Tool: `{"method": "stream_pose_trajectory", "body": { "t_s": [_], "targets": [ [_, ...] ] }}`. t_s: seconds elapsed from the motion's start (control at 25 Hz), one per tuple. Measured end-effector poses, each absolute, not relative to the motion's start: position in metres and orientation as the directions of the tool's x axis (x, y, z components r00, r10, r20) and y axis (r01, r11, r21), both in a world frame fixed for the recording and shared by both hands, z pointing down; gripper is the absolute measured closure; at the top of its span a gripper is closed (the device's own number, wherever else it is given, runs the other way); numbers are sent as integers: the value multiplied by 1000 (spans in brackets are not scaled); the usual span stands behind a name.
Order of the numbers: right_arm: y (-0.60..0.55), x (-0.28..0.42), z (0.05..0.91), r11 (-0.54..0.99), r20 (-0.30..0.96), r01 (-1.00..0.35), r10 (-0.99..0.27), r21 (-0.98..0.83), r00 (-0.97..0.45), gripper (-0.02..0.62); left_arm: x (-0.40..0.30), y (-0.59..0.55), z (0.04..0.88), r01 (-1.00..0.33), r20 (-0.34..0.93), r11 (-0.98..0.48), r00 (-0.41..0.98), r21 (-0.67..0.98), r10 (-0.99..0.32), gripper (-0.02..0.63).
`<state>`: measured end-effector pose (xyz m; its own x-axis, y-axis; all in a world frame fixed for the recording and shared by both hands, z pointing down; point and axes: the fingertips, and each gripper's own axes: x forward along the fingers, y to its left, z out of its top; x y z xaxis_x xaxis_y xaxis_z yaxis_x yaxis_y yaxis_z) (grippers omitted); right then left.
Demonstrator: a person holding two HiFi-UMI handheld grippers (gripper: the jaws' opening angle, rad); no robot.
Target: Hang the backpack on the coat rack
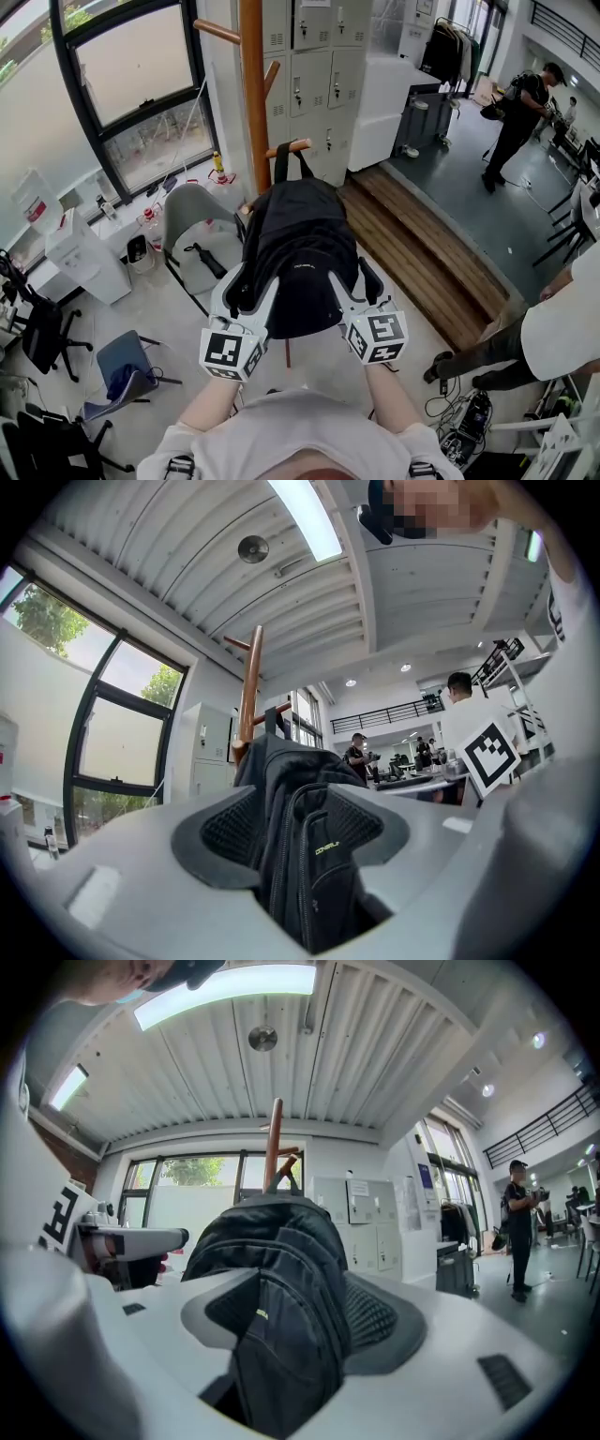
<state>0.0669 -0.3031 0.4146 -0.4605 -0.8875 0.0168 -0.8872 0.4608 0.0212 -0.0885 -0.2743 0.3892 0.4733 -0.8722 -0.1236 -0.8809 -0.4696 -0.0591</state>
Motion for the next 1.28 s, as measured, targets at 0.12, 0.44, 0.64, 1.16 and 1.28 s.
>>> {"method": "stream_pose_trajectory", "body": {
  "t_s": [0.12,0.44,0.64,1.16,1.28],
  "targets": [
    [-295,74,414,452,11,-892,-892,12,-452,334,-98,-269,394,-893,-119,-446,449,-56,-885,385],
    [-283,96,433,405,39,-914,-913,-28,-406,334,-110,-260,419,-905,-71,-426,424,14,-903,385],
    [-276,106,452,377,79,-924,-921,-56,-381,334,-111,-254,441,-906,-22,-423,423,11,-906,441],
    [-255,127,481,286,112,-957,-950,-55,-290,545,-112,-240,480,-909,44,-410,414,75,-909,595],
    [-252,127,492,291,129,-954,-946,-69,-297,569,-112,-239,484,-908,49,-411,415,74,-908,595]
  ]
}}
